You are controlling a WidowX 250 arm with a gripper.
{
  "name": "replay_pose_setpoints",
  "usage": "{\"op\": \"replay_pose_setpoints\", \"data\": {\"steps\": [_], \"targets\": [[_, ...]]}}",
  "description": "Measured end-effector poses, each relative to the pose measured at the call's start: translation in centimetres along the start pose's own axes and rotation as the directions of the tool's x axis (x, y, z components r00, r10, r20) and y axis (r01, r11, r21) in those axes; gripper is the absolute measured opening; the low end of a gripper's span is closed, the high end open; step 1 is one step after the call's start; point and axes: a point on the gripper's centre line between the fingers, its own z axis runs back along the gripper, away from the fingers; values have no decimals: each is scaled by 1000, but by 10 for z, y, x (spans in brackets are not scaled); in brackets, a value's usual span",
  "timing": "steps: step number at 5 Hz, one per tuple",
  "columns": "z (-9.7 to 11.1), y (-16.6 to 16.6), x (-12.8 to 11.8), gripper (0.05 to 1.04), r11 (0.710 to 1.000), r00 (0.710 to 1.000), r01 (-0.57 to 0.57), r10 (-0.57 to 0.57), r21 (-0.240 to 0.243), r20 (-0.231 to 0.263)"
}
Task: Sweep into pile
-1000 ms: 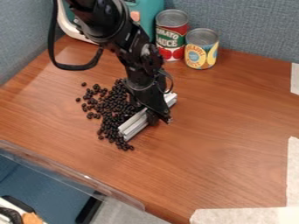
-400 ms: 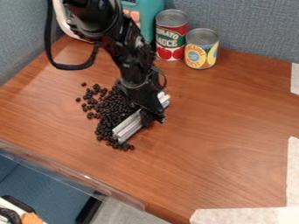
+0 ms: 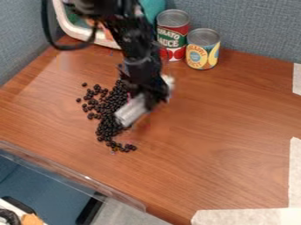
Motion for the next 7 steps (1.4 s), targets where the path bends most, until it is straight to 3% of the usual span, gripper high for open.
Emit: {"op": "replay_pose_setpoints", "data": {"steps": [1,3,5,6,7], "targets": [[13,50,2,390,992,994,-113,112,56,11],[10,128,-15,390,950,957,-286,290,124,-17],[-12,160,-31,390,930,945,-314,326,189,-33],[-28,161,-38,389,940,957,-281,290,195,-20],[-29,163,-38,390,940,960,-275,279,203,10]]}}
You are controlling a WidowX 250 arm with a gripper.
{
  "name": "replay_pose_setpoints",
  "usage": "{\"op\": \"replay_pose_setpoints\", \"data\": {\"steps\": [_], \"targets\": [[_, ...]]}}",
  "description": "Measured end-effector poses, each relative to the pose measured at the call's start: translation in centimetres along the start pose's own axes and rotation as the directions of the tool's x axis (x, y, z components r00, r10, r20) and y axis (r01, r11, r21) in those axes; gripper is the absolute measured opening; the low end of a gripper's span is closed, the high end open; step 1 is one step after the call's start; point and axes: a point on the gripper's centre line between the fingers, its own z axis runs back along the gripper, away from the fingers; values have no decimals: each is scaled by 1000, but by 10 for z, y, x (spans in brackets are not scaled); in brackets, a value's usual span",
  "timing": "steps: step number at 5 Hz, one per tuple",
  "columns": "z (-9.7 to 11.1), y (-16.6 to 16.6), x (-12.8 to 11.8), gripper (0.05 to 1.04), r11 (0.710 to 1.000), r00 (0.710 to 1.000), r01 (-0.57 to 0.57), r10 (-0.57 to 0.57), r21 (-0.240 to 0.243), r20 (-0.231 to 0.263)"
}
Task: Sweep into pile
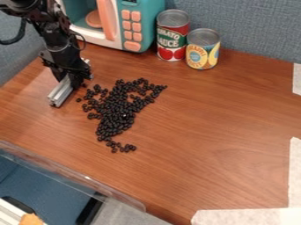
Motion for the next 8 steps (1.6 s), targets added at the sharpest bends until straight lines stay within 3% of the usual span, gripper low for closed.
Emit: {"op": "replay_pose_setpoints", "data": {"steps": [3,5,8], "targets": [[-3,-24,1,389,999,1000,4,-4,-40,2],[3,-65,0,389,994,1000,14,-15,-110,-14],[10,-106,1,389,983,998,56,-62,-173,-28]]}}
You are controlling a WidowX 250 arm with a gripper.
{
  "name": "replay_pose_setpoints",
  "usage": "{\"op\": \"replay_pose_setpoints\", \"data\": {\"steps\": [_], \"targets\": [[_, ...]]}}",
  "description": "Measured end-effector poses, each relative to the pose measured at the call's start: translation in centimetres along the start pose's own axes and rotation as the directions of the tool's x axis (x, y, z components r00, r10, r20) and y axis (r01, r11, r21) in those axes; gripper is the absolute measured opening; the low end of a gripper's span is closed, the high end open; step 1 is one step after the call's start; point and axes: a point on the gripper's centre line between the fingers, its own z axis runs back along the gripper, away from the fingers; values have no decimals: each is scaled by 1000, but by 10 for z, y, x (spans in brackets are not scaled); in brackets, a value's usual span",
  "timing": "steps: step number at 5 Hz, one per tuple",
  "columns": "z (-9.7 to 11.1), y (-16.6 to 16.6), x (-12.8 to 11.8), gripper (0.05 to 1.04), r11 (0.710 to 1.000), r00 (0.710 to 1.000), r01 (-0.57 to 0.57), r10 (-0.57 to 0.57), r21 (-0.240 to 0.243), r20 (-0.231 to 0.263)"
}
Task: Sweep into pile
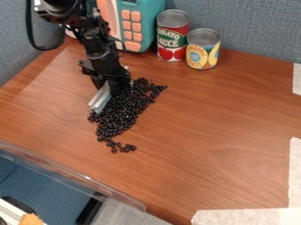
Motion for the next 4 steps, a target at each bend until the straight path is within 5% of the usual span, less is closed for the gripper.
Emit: {"op": "replay_pose_setpoints", "data": {"steps": [4], "targets": [[1,-15,0,389,999,999,39,-39,-5,-12]]}}
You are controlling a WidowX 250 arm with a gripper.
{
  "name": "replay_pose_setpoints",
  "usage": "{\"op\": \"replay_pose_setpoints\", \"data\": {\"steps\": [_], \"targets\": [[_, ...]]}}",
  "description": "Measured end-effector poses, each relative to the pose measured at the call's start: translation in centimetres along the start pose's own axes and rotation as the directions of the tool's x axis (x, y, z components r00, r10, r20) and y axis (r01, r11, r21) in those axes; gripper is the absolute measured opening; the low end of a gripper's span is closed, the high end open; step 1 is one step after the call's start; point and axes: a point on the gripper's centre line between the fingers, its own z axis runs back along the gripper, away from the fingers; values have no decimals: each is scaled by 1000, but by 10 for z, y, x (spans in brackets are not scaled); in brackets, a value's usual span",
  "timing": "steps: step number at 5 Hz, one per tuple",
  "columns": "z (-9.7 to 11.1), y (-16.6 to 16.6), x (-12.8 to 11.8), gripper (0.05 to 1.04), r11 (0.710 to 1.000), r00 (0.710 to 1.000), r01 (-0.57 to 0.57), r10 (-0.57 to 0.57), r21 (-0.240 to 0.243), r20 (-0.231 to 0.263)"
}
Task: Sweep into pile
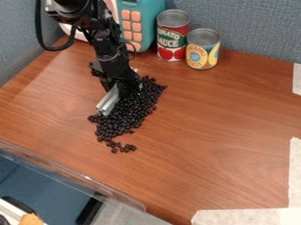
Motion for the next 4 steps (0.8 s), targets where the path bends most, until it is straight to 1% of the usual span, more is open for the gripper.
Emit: {"op": "replay_pose_setpoints", "data": {"steps": [1,2,3,4], "targets": [[6,7,-3,389,1000,1000,-9,9,15,10],[15,22,-2,389,998,998,-49,48,28,36],[29,34,0,389,997,995,-68,64,48,75],[29,42,-7,389,994,994,-90,86,59,66]]}}
